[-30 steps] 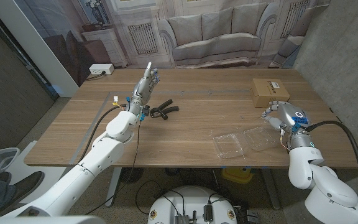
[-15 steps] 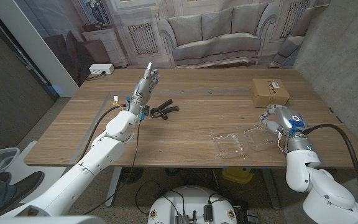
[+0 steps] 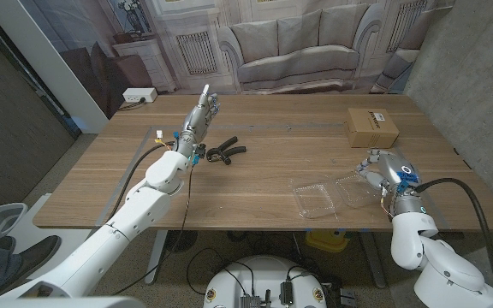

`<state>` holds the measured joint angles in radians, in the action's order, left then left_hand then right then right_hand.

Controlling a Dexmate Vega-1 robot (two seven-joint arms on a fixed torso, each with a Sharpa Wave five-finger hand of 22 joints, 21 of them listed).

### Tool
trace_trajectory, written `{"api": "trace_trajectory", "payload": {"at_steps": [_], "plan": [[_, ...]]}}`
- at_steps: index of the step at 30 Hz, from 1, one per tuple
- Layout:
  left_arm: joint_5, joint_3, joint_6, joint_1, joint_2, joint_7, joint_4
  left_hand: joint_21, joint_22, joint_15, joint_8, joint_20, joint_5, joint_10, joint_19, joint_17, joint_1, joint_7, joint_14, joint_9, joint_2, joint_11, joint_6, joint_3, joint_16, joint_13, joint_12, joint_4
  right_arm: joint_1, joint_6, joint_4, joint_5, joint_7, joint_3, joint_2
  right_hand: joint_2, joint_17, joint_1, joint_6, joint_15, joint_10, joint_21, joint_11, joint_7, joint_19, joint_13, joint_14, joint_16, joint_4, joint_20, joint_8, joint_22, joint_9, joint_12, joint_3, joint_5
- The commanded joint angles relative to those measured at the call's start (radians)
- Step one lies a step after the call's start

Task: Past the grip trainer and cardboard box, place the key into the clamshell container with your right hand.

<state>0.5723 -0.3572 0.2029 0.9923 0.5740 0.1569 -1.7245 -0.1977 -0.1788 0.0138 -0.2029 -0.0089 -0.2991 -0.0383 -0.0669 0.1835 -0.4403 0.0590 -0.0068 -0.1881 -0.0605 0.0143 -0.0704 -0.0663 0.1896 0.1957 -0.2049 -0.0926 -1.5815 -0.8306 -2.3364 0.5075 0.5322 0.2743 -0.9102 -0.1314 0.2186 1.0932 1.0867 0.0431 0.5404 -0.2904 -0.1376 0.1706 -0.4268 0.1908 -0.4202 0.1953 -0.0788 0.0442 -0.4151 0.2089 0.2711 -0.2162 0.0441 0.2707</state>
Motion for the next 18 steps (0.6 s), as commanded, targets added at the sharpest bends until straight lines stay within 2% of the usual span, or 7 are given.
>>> {"api": "trace_trajectory", "payload": {"at_steps": [1,18], "plan": [[-0.004,-0.004,-0.002,-0.009,0.0,-0.003,-0.004,-0.002,-0.002,0.002,0.001,0.0,0.006,-0.001,-0.004,0.003,-0.006,0.001,0.006,-0.003,-0.002,0.0,-0.007,-0.005,0.002,0.001,-0.002,0.0,0.007,0.011,0.027,-0.033,0.051,0.02,0.015,-0.002,-0.001,0.007,0.013,0.092,-0.002,0.001,0.004,0.002,0.003,0.003,0.007,-0.004,0.001,0.068,-0.007,0.002,0.005,0.0,0.004,0.005],[-0.012,-0.019,-0.003,-0.021,-0.013,-0.003,0.002,-0.002,-0.002,0.003,0.001,0.001,0.007,-0.001,-0.004,0.002,-0.011,0.002,0.005,-0.003,-0.003,0.003,-0.007,-0.006,0.001,0.001,-0.002,0.002,0.015,0.047,0.078,-0.081,0.101,0.03,0.042,-0.004,-0.001,0.007,0.009,0.091,-0.006,0.004,0.006,-0.003,0.008,0.003,0.01,0.0,0.002,0.065,-0.008,0.0,0.008,0.0,0.006,0.006]]}}
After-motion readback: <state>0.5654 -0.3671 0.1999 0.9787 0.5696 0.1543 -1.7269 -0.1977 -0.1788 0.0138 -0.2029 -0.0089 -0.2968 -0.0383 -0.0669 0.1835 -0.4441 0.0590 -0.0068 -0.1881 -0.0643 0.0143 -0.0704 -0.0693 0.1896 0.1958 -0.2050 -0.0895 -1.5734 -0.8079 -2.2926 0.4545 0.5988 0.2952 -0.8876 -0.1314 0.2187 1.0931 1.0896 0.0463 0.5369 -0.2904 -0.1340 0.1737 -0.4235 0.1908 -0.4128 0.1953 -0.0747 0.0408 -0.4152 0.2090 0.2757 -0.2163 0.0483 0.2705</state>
